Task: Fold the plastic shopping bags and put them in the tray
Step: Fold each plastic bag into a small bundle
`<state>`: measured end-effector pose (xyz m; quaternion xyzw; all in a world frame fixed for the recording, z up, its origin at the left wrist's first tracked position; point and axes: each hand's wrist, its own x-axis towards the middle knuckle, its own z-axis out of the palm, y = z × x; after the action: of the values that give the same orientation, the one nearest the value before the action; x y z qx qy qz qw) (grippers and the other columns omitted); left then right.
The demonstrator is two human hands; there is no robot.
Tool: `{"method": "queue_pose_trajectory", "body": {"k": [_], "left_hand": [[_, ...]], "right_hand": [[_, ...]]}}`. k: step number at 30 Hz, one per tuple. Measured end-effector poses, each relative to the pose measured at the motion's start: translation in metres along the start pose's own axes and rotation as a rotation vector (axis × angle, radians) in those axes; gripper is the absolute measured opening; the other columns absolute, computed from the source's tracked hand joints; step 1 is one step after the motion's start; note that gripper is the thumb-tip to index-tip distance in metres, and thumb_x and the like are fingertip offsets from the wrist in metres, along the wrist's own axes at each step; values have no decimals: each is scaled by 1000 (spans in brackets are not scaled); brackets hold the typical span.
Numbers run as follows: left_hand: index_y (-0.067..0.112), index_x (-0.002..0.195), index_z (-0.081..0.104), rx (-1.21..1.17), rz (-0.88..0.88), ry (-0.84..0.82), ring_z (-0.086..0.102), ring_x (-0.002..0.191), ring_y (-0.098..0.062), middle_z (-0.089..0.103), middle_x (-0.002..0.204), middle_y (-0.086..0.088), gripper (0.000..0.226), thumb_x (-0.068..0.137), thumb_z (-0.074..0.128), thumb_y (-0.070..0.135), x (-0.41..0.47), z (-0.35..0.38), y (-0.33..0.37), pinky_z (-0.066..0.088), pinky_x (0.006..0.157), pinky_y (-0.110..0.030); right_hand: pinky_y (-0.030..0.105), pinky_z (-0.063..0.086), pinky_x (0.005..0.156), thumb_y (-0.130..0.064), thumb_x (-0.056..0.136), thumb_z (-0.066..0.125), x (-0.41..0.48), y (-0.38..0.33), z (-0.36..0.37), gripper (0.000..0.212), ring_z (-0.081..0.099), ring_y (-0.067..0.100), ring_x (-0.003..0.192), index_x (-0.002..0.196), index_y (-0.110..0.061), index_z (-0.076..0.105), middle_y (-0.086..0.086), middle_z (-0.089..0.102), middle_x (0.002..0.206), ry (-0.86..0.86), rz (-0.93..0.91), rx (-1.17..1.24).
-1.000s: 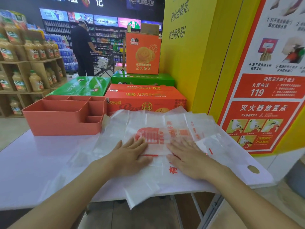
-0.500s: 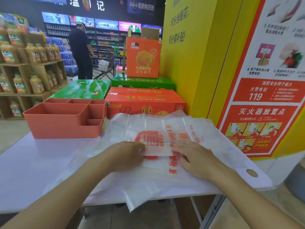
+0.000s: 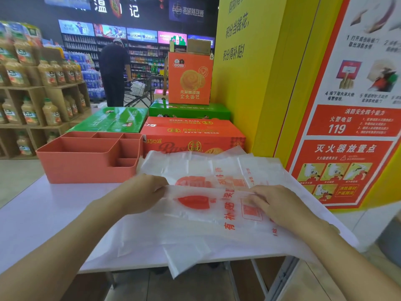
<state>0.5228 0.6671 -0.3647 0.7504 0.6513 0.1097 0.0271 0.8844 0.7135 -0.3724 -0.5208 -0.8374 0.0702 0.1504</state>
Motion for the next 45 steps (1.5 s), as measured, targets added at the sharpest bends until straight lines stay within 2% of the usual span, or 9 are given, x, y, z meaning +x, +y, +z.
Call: {"method": "queue_pose_trajectory", "body": {"k": [3,10,18,23,31,35,37,41,45], "left_hand": [[25,94,69,-44,-22,29,64,82,-17,71,86,9,21,100,51,33,2,-9,-7,52,76,-34],[27,83,70,-92,-131,-75,66,55,1,67,58,23,27,94,60,49,1,-31,-17,57,67,-32],[26,71,66,57,-194,-184,69,65,-6,71,63,16,45,86,59,68,18,-32,-31,59,75,-34],[30,75,65,198,-251,-131,62,78,-12,65,78,11,50,81,52,78,23,-15,-41,51,67,-29],[29,102,63,528,-230,131,57,102,-22,62,107,5,47,90,42,69,16,9,-51,36,79,-35],[24,92,68,523,-70,387,59,83,-28,65,92,-1,12,85,70,34,15,22,-47,46,72,-40],[25,94,70,396,69,453,63,84,-28,69,96,1,10,88,63,21,16,21,-34,50,75,-42],[23,133,62,6,232,188,54,130,-25,57,143,-2,62,94,24,53,12,14,19,40,109,-40],[36,157,19,118,149,-87,9,154,-21,10,167,8,57,104,26,55,18,32,47,9,124,-49]], "right_hand": [[38,57,71,-52,100,50,4,8,-5,32,66,6,72,91,-28,70,-10,72,80,58,67,1],[29,47,61,-62,89,63,11,9,-31,30,60,5,67,81,-34,73,-13,68,72,47,112,-43],[29,40,59,-64,86,66,26,16,-28,34,59,10,74,80,-31,69,-6,65,78,-45,165,-68],[30,38,56,-70,84,65,31,21,-12,39,58,9,71,80,-31,62,-9,63,79,85,232,-127],[34,49,70,-77,84,55,37,36,15,49,56,11,85,97,-30,55,-12,51,103,78,309,-120],[37,49,87,-74,87,52,37,34,13,60,49,16,111,122,-26,57,-6,51,119,96,303,-179],[38,42,101,-71,91,49,38,27,10,63,42,20,125,134,-26,54,-4,51,130,134,256,-283],[40,31,113,-58,100,45,40,-9,-1,52,37,19,136,143,-29,50,-6,48,145,138,70,-300],[31,23,118,-55,104,40,35,-57,-8,53,32,12,146,151,-31,43,-11,39,158,-19,-109,-145]]}}
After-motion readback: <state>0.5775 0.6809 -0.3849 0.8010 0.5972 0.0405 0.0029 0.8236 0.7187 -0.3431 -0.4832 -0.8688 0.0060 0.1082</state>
